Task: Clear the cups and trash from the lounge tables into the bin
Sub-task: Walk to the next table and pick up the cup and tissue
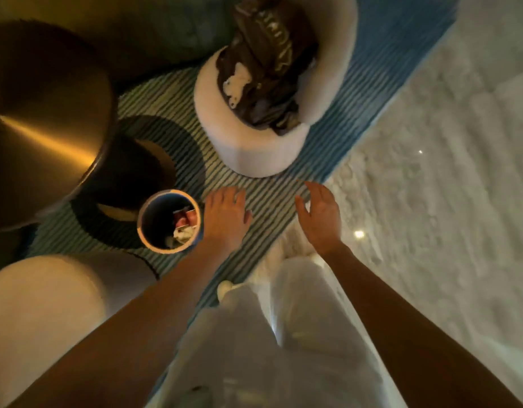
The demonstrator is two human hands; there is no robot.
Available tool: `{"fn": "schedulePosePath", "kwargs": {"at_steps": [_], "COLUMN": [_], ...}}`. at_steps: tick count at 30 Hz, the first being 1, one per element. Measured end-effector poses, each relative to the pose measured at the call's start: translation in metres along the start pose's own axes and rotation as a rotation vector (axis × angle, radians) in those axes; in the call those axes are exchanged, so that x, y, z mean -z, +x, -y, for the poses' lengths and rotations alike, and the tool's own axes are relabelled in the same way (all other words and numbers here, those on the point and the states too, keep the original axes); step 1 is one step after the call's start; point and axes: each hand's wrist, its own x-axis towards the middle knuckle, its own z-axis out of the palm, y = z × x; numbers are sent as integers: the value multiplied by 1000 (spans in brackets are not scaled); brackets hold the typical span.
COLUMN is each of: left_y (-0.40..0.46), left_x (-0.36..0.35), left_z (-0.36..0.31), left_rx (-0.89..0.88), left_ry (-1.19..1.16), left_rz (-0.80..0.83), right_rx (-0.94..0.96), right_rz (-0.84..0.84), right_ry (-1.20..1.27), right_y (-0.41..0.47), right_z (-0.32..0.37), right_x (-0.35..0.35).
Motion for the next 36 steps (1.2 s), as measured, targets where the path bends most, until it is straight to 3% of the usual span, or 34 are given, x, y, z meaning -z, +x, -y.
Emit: {"fn": "schedulePosePath", "kwargs": {"at_steps": [13, 23, 36], "left_y": [171, 372, 622], "left_x": [57, 131, 237], "left_z": [-320, -471, -592], "left_rx": [-559, -581, -565], "left_ry": [187, 227, 197], "left_rz": [10, -48, -104], "right_rx": [-406, -470, -375], "right_rz": [-301, -403, -321], "right_ry": [-10, -35, -124], "right_y": [48, 225, 484], "right_z": [-210, -292, -354], "right_x": [223, 370, 528]}}
